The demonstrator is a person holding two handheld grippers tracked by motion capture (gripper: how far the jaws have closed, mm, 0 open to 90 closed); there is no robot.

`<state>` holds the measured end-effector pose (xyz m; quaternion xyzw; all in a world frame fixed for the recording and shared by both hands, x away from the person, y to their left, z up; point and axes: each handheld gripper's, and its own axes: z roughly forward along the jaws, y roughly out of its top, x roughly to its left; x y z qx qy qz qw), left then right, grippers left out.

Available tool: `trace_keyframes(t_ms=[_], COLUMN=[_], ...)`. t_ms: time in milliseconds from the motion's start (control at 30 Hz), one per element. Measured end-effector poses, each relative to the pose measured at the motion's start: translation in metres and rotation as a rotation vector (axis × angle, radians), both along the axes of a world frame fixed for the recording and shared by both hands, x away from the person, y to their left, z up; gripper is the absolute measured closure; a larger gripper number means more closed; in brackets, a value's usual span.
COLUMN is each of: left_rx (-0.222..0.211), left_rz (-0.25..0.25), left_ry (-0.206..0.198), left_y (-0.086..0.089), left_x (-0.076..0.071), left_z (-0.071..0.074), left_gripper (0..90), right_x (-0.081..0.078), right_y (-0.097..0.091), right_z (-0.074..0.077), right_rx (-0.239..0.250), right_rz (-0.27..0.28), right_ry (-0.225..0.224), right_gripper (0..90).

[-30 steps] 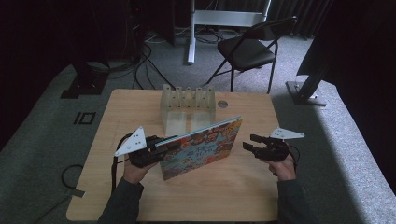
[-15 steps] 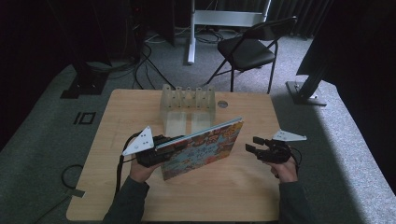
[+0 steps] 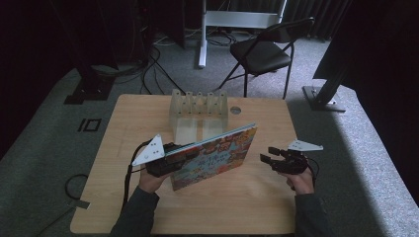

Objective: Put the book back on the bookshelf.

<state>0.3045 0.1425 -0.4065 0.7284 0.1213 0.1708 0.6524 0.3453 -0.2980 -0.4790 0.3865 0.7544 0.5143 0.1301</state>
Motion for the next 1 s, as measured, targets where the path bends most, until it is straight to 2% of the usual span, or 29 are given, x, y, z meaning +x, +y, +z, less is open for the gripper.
trace_keyframes(t_ms=[267, 467, 767, 1000], left_rx=[-0.01, -0.012, -0.01, -0.008], left_rz=[0.005, 0.008, 0.034, 0.053], left_ry=[0.001, -0.001, -0.016, -0.022], left_y=[0.0, 0.0, -0.002, -0.004], left_x=[0.001, 0.0, -0.005, -0.007], left_z=[-0.001, -0.001, -0.002, -0.002], left_gripper=[78.0, 79.8, 80.1, 80.2], right_x=[-0.001, -0.004, -0.006, -0.004], right_y=[-0.004, -0.006, -0.005, -0.002], right_z=[-0.007, -0.014, -0.028, -0.038], right_rx=[-0.014, -0.048, -0.174, -0.25], right_rz=[-0.021, -0.062, -0.139, -0.176], right_ry=[0.013, 0.012, 0.0, 0.001], right_gripper=[42.0, 42.0, 41.3, 40.8])
